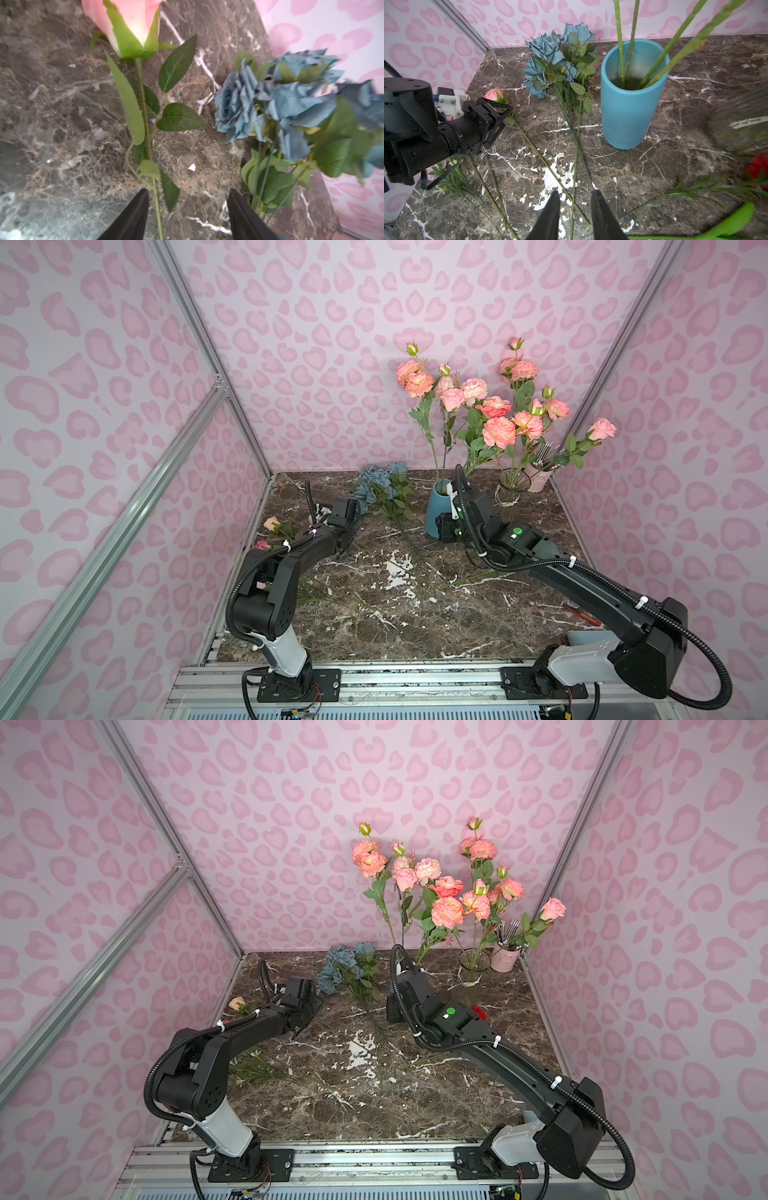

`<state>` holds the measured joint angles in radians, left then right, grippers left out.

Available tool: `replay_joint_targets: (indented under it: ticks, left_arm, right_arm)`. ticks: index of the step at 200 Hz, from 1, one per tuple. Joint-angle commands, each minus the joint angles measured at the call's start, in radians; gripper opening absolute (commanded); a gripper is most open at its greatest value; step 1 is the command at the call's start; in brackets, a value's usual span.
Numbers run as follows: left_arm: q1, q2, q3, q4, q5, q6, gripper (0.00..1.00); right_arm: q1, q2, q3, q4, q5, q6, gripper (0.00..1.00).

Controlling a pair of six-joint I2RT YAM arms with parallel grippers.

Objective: Place the pink flowers into the vase
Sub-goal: Pick up the flower at the center of the board.

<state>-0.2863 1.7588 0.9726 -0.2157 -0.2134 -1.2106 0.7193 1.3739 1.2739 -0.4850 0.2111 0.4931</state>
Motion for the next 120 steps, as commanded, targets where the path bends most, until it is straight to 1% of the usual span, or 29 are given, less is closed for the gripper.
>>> replay_joint_targets:
  ticks: [1,33,93,120]
  left_arm:
    - [0.000,0.026,0.003,0.010,0.000,-0.002,0.63]
    - [-0.001,0.067,0.003,0.032,0.021,-0.012,0.63]
    - [-0.001,0.131,0.036,0.037,0.018,-0.030,0.62]
    - [-0.002,0.152,0.051,0.042,0.018,-0.042,0.58]
  right_arm:
    - [0.003,0.001,-0.003,0.000,0.017,-0.006,0.30]
    - [0.003,-0.007,-0.011,-0.001,0.020,-0.013,0.30]
    - [-0.003,-0.023,-0.044,0.012,0.020,-0.017,0.30]
    - [-0.009,-0.030,-0.054,0.016,0.017,-0.021,0.30]
